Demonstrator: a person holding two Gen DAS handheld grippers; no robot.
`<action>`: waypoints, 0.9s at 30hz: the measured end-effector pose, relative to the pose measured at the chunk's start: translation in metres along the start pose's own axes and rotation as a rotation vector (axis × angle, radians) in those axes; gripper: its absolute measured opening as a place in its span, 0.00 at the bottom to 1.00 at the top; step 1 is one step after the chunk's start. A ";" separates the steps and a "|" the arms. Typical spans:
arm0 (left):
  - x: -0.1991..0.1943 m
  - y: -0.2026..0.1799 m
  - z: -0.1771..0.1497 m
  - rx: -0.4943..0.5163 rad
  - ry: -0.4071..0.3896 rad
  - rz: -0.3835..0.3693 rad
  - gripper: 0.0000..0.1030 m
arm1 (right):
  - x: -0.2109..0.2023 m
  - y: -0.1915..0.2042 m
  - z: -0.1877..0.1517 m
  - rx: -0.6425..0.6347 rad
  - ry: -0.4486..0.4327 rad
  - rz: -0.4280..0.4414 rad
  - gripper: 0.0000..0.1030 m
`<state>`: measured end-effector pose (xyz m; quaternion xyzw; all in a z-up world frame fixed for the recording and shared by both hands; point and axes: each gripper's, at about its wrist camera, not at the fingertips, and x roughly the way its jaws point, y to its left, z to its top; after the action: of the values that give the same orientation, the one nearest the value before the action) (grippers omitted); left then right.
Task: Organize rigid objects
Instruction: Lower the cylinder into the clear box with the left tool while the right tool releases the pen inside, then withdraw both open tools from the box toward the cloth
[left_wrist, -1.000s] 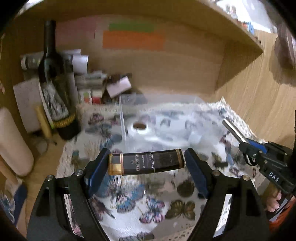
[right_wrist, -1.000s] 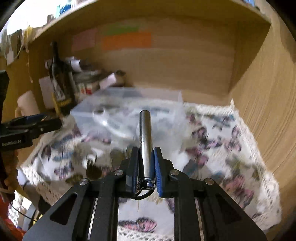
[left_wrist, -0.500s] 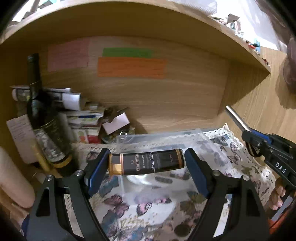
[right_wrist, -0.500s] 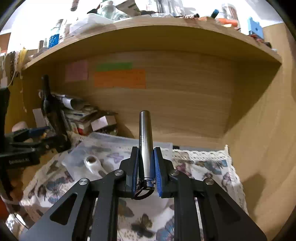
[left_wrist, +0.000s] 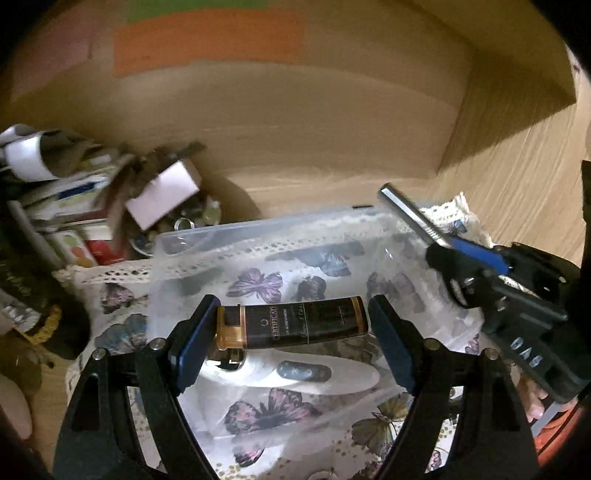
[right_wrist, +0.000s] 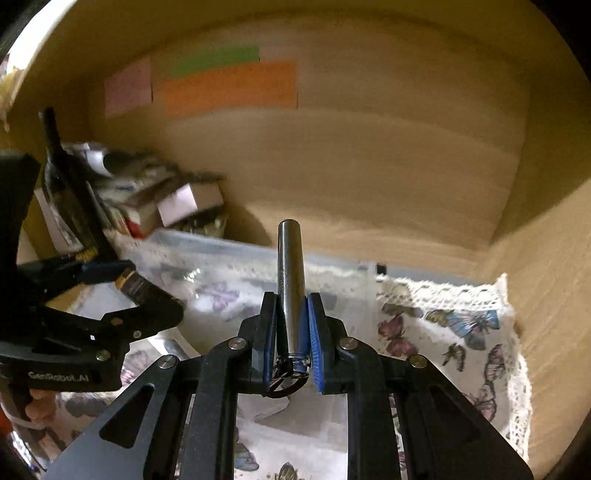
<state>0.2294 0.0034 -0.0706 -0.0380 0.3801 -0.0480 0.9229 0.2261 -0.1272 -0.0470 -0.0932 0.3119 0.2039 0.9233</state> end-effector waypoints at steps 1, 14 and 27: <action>0.004 -0.002 0.001 0.009 0.003 0.008 0.79 | 0.007 0.000 -0.002 -0.004 0.022 0.000 0.14; 0.035 -0.009 -0.003 0.056 0.074 0.053 0.79 | 0.039 0.001 -0.015 -0.046 0.134 -0.029 0.14; 0.021 -0.010 -0.005 0.033 0.082 0.054 0.86 | 0.029 0.000 -0.013 -0.033 0.131 -0.021 0.20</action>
<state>0.2400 -0.0095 -0.0882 -0.0107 0.4178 -0.0310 0.9080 0.2403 -0.1216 -0.0749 -0.1248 0.3673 0.1927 0.9013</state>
